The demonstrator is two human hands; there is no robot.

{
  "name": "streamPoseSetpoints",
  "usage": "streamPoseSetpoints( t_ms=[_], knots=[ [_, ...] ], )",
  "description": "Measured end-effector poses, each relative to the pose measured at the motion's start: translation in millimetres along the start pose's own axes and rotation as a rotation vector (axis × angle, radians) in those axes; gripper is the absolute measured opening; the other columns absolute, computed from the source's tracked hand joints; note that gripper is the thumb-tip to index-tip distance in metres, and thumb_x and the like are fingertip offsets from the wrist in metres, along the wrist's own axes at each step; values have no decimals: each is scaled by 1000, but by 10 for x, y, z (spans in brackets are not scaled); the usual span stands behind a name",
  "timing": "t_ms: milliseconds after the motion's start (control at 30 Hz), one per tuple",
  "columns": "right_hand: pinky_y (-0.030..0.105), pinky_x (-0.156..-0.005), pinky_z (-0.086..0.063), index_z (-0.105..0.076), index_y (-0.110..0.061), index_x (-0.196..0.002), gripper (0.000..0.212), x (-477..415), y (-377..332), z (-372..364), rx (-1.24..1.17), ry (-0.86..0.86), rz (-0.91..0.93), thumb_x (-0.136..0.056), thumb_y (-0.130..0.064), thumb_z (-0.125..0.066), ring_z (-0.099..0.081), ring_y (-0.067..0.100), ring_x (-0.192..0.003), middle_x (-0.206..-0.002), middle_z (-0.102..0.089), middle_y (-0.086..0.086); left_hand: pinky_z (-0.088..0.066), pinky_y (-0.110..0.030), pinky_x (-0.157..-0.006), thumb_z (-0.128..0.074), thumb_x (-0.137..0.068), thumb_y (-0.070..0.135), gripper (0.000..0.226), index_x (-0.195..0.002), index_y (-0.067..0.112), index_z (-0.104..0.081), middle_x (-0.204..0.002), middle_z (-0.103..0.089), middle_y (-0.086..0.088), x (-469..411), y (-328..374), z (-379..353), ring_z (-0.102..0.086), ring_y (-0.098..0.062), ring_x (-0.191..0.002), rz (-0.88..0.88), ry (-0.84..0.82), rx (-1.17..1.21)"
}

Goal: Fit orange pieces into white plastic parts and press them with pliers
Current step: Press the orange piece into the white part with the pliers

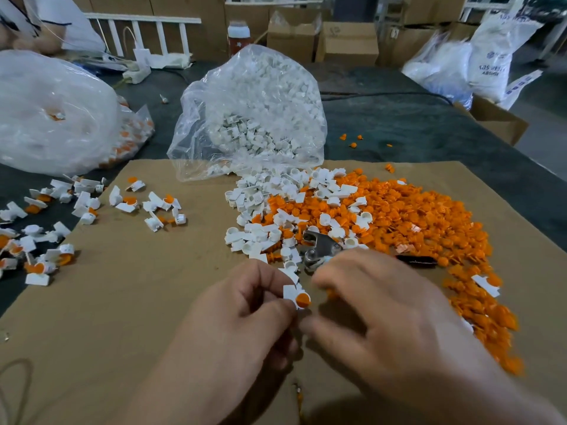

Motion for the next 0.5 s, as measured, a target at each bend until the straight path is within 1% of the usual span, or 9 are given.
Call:
streamPoseSetpoints(
  t_ms=[67,100,133,200,233,267,333,400,500],
  knots=[
    [34,-59,-52,-63,-22,-88,25,-8,-111,-44,-21,-46,79,-87,-45,-52,-56,14,-73,-83,-59,-7,-50,-19,-52,-61,-88,29,11,-84,38,-66,-61,-70,-2,42,99,-11,-65,-13,-53,-117,16,-56],
    [34,-58,-51,-62,-22,-86,24,-8,-117,-42,-39,-56,88,-89,-41,-49,-55,13,-70,-80,-58,-8,-50,-20,-53,-62,-88,37,5,-86,38,-67,-62,-70,-3,60,130,-21,-65,-13,-54,-144,13,-52],
    [33,-57,-51,-61,-23,-85,23,-9,-103,-23,-71,-64,74,-91,-39,-46,-55,12,-69,-80,-57,-9,-52,-24,-56,-63,-86,41,8,-87,35,-68,-63,-71,-6,72,137,-34,-66,-17,-56,-158,-8,-19],
    [31,-57,-51,-59,-24,-87,24,-5,-56,7,-133,-78,35,-94,-37,-41,-53,9,-70,-81,-56,-11,-52,-34,-56,-66,-82,32,9,-86,26,-72,-63,-69,-14,68,117,-66,-63,-26,-55,-121,-52,99],
    [30,-57,-51,-58,-26,-87,24,0,-45,8,-155,-85,25,-95,-38,-39,-52,7,-71,-81,-55,-13,-51,-36,-56,-72,-83,23,1,-83,23,-73,-62,-67,-18,57,112,-79,-61,-28,-53,-97,-59,162],
    [30,-58,-50,-56,-27,-88,23,6,-44,0,-179,-89,23,-96,-38,-38,-51,5,-72,-82,-54,-15,-50,-37,-56,-75,-83,19,3,-81,20,-73,-62,-65,-20,44,108,-82,-58,-29,-51,-89,-61,214],
    [28,-61,-49,-53,-32,-90,18,15,-41,-10,-248,-93,19,-96,-40,-37,-51,2,-76,-84,-53,-18,-51,-41,-56,-76,-74,20,8,-80,16,-73,-61,-61,-24,28,93,-98,-56,-30,-48,-50,-72,334],
    [25,-63,-49,-51,-36,-93,14,20,-41,5,-292,-88,22,-96,-42,-38,-52,0,-80,-88,-53,-20,-52,-36,-49,-83,-75,18,15,-81,12,-72,-61,-61,-24,28,90,-157,-57,-28,-44,-10,-151,425],
    [25,-62,-49,-53,-36,-94,14,20,-46,41,-326,-63,10,-95,-43,-41,-55,2,-82,-91,-52,-20,-45,-25,-36,-82,-68,27,22,-77,10,-71,-61,-60,-20,34,84,-168,-57,-24,-40,-18,-224,485]
  ],
)
Point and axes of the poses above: each hand's wrist, its own x-axis away from the middle knuckle, its own z-axis out of the back of the hand, y = z × x, the point moved 8 cm from there along -x, towards the middle knuckle
